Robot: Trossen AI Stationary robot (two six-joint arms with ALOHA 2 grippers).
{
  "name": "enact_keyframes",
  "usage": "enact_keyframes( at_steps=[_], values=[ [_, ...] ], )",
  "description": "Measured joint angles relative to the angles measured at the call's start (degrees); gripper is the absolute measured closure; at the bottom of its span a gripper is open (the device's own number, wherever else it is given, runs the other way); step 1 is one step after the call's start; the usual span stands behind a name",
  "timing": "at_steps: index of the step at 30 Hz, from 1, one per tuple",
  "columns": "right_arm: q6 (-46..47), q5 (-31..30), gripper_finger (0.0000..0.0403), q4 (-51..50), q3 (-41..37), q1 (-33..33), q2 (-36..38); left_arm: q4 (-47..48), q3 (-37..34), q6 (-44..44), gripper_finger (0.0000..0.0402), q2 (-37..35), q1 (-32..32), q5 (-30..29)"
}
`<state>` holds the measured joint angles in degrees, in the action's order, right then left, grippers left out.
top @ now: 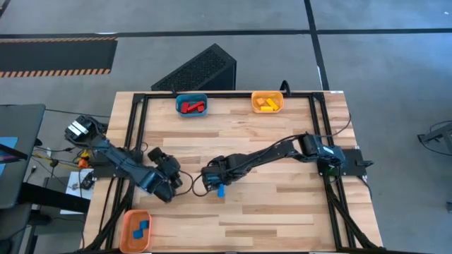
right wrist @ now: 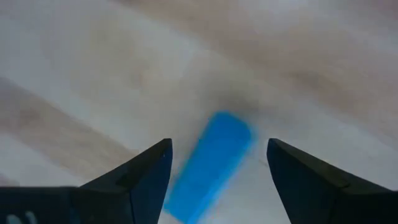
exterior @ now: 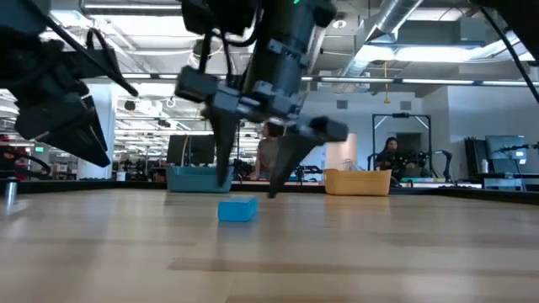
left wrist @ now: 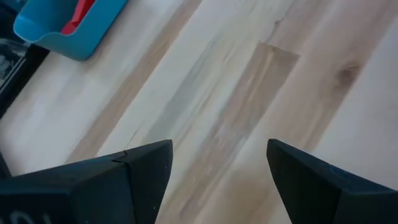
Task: Sort & place blocks by color
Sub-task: Put the blue block into the orange bin
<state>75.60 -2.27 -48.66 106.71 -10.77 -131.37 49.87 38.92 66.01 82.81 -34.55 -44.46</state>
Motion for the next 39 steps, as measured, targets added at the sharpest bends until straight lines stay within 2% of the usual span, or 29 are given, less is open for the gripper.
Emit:
enact_keyframes(
  at_steps=[4, 10, 13, 17, 20, 23, 27, 33, 36, 39],
  values=[
    [-0.86, 6.69, 0.0120, 3.31, 0.55, 0.09, -3.44, -0.02, -0.04, -2.16, 0.0153, 0.00, 2.33, 1.76],
    [-4.09, 6.42, 0.0139, 2.28, 0.50, 0.10, -4.99, -1.15, -1.50, -0.22, 0.0153, 0.04, 4.60, 4.02],
    [-9.61, 5.78, 0.0172, -0.73, 0.46, 1.05, -4.88, -1.74, -1.77, 1.11, 0.0153, 0.04, 6.12, 8.53],
    [-19.75, 6.68, 0.0241, -4.31, 0.47, 3.07, -4.90, -6.21, -0.40, -7.55, 0.0153, -0.91, 9.18, 21.04],
    [-27.11, 8.83, 0.0293, -5.05, 0.48, 4.84, -4.85, -8.13, 2.19, -12.05, 0.0157, -2.77, 9.64, 22.40],
    [-32.31, 11.55, 0.0324, -6.38, 0.34, 7.20, -4.40, -9.04, 5.11, -15.17, 0.0162, -5.14, 11.21, 21.66],
    [-37.56, 8.44, 0.0324, -9.12, 0.01, 9.86, -2.45, -11.92, 7.30, -16.58, 0.0168, -8.81, 14.03, 21.04],
    [-45.53, 2.32, 0.0305, -8.89, -2.59, 14.31, 3.16, -22.79, 8.09, -18.23, 0.0180, -15.09, 18.59, 20.00],
    [-47.92, 1.99, 0.0310, -3.74, -8.40, 17.50, 10.14, -28.77, 8.09, -20.49, 0.0184, -17.50, 21.17, 19.70],
    [-49.52, 3.07, 0.0310, 3.95, -18.75, 20.19, 17.21, -32.49, 8.09, -23.45, 0.0184, -18.53, 23.93, 20.16]
  ],
)
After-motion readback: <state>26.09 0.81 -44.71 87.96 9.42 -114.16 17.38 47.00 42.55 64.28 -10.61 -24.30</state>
